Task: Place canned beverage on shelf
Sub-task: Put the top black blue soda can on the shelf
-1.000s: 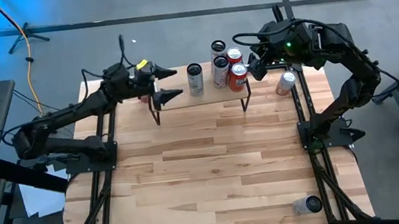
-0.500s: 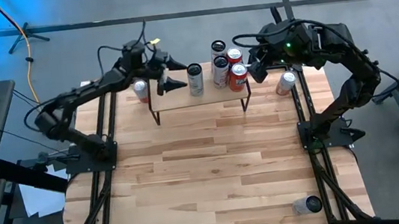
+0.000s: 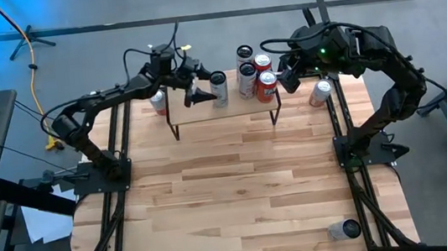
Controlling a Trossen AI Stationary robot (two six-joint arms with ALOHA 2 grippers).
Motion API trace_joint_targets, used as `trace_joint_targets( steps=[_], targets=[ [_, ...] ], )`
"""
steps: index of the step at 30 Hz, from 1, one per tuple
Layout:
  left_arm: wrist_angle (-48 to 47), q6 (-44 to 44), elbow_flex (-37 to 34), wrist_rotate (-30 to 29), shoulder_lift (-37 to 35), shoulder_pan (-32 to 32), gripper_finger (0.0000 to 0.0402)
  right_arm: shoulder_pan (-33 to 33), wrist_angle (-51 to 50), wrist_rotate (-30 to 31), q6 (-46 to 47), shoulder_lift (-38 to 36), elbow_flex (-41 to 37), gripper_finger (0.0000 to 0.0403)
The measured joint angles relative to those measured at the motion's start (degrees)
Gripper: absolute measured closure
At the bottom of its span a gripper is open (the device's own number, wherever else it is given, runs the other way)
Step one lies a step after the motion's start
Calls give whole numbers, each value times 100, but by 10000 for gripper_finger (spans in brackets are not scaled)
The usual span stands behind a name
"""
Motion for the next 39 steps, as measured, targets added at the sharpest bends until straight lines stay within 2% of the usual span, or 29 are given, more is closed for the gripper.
trace_joint_targets(
  steps=[4, 10, 14, 26, 34, 39],
  targets=[
    [78, 88, 0, -55, -2, -132, 24, -1, 0, 2, -2, 0, 0, 403],
    [66, 585, 0, -548, -2, -427, 70, 0, -2, 2, -2, 0, 0, 403],
    [60, 532, 0, -670, -2, -455, 100, 0, -4, 2, -2, 0, 0, 403],
    [-8, 155, -8, -861, -84, -373, 219, -2, -2, 2, -2, 0, 0, 403],
    [118, 197, -9, -2402, -463, -303, 221, -2, 13, 4, -48, 80, 0, 403],
    [639, 87, -9, -3268, -349, -433, 221, -1, 5, -2, -144, 222, 0, 403]
  ],
)
